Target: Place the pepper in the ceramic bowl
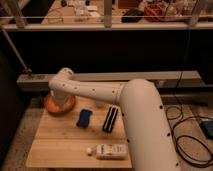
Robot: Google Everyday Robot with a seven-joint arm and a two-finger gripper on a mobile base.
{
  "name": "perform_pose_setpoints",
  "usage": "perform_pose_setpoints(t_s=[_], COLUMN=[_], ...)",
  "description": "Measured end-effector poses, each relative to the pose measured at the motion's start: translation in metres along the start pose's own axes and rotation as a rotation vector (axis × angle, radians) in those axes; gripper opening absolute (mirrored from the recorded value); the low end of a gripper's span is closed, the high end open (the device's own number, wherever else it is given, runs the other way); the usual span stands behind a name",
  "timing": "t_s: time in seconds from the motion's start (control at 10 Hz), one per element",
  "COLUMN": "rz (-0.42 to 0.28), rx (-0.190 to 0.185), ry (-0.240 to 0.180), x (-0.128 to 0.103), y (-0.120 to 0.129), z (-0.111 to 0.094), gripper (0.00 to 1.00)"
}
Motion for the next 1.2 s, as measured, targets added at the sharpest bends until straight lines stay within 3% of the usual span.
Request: perform_pose_setpoints(t_s=[1.2], rz=[0.015], rx=[-0.013], ry=[0.002], x=[-0.0008], y=[-0.0019], z=[-0.0020], gripper=[0.05])
